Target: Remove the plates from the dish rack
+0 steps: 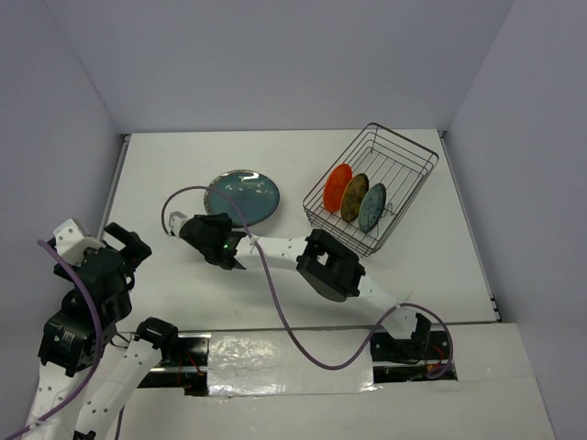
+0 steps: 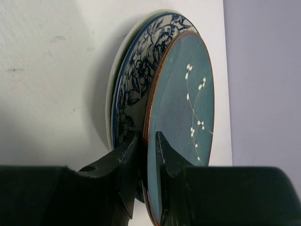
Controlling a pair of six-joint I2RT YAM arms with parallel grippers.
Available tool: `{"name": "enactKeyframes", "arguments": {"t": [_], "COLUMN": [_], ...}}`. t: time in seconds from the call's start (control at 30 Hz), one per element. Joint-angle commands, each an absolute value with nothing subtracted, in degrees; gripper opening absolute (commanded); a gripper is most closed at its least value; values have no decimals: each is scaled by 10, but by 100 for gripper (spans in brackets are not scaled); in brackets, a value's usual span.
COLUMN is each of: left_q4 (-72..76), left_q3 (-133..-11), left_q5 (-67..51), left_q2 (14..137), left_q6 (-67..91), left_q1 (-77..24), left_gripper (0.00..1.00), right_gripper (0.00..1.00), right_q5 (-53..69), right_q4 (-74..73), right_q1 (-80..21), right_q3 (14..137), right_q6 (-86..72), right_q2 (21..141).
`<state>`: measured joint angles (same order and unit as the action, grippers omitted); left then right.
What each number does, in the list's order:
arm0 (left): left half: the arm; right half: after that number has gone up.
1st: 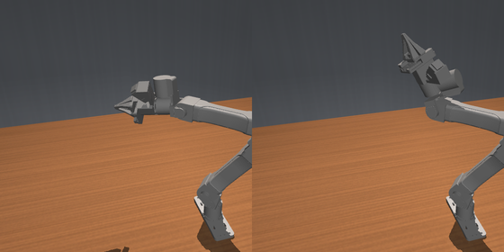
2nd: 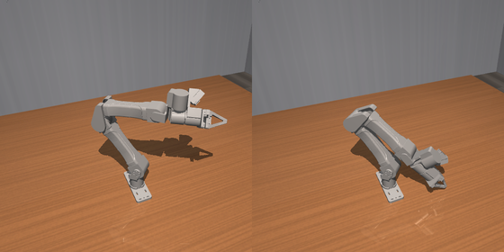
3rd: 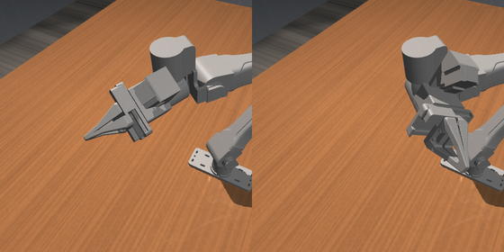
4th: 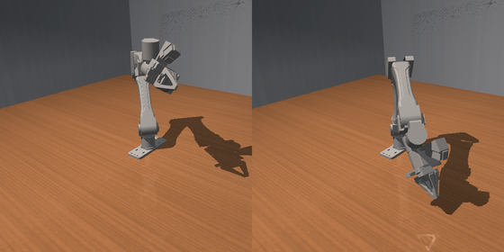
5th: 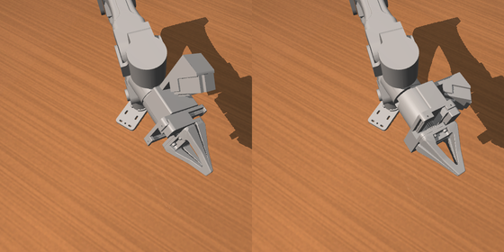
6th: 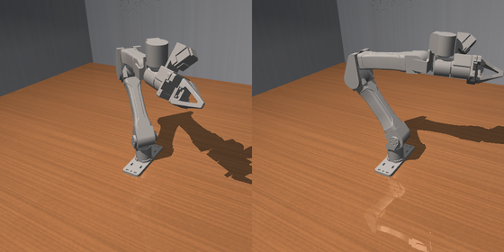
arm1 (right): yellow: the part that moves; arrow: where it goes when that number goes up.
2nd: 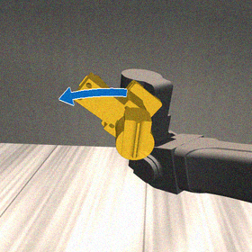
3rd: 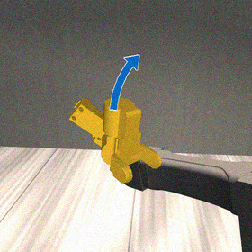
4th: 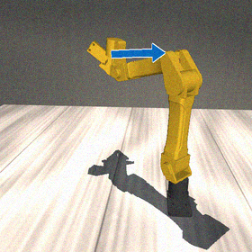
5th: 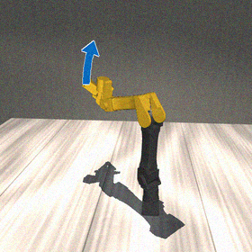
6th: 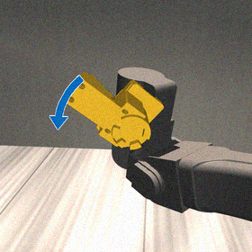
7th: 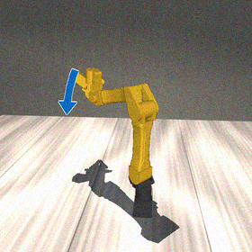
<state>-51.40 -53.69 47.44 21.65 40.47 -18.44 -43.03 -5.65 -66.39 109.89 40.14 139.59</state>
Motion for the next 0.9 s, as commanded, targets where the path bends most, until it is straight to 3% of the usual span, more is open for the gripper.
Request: {"name": "enactKeyframes", "arguments": {"t": [0.0,0.3,0.37,0.5,0.7,0.87], "left_q4": [-492,-492,-491,-491,-491,-491], "left_q3": [-545,-545,-545,-545,-544,-545], "left_q5": [475,475,474,474,473,473], "left_q2": [221,220,220,220,220,219], "left_q6": [392,392,391,391,391,391], "left_q1": [-183,-183,-183,-183,-183,-183], "left_gripper": [100,100,100,99,100,100], "right_gripper": [26,37,48,59,68,69], "right_q5": [-440,-426,-422,-416,-385,-307], "right_q4": [-32,-66,-76,-91,-101,-143], "right_q1": [-660,-655,-652,-650,-646,-628], "right_q3": [1144,1195,1204,1212,1203,1211], "right_q6": [396,388,383,367,309,225], "right_q2": [1402,1442,1448,1448,1410,1369]}}
